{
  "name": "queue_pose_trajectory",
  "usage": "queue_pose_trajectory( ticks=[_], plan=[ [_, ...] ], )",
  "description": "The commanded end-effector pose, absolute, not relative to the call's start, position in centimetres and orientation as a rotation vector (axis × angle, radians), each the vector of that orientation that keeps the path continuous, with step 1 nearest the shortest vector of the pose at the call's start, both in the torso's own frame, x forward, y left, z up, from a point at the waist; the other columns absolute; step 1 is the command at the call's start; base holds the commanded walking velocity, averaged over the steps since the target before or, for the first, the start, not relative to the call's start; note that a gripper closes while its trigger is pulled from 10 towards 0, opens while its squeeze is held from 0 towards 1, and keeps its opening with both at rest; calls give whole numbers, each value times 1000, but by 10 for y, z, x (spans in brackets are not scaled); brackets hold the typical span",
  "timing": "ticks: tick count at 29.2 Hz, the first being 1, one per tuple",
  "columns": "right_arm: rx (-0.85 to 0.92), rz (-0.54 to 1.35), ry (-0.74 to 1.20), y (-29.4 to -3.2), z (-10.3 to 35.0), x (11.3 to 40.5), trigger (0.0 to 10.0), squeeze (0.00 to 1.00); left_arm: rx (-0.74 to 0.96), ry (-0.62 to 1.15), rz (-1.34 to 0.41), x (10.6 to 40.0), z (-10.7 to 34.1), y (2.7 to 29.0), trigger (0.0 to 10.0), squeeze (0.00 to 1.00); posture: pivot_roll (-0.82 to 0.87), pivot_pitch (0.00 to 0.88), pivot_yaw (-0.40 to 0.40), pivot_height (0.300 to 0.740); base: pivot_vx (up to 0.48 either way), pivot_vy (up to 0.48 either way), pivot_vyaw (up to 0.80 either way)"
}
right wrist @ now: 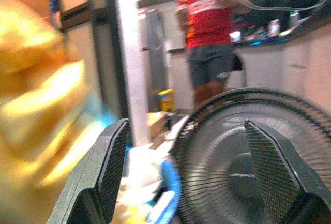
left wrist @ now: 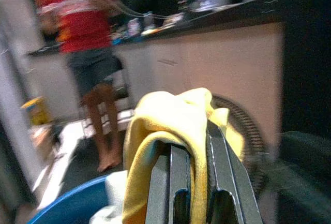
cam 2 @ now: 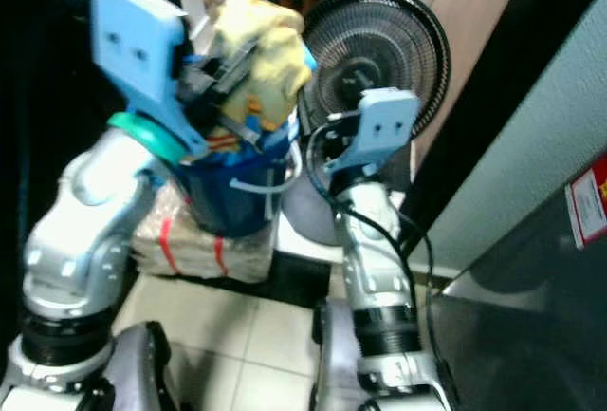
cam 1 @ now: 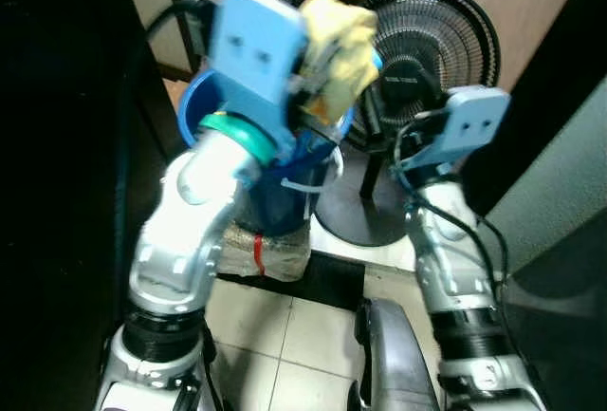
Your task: Clothes washing
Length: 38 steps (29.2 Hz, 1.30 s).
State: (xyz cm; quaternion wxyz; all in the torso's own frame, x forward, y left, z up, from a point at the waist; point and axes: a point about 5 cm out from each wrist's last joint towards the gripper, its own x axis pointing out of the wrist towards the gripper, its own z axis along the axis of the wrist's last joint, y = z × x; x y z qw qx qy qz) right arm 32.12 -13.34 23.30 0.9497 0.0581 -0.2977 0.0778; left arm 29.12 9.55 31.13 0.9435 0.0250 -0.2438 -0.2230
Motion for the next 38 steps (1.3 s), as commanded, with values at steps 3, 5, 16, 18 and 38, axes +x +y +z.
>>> queue_pose_trajectory(
  ticks=[3, 5, 16, 18, 38],
  plan=[
    [136, 178, -635, -130, 243, 322, 10000, 0, 35, -510, -456, 289, 313, 99, 10000, 0, -28, 0, 51, 457, 0, 0, 0],
    [142, 178, -634, -128, 251, 329, 10000, 0, 40, -530, -445, 292, 316, 98, 10000, 0, -24, 0, 49, 457, 0, 0, 0],
    [216, 175, -620, -122, 262, 332, 10000, 0, 40, -544, -458, 298, 325, 90, 10000, 0, -36, 0, 54, 495, 0, 0, 0],
    [218, 177, -617, -122, 262, 332, 10000, 0, 35, -535, -455, 298, 323, 91, 10000, 0, -36, 0, 54, 505, 0, 0, 0],
    [206, 182, -590, -122, 258, 330, 10000, 0, 52, -472, -414, 305, 306, 96, 10000, 0, -43, 0, 46, 552, 0, 0, 0]
  ],
)
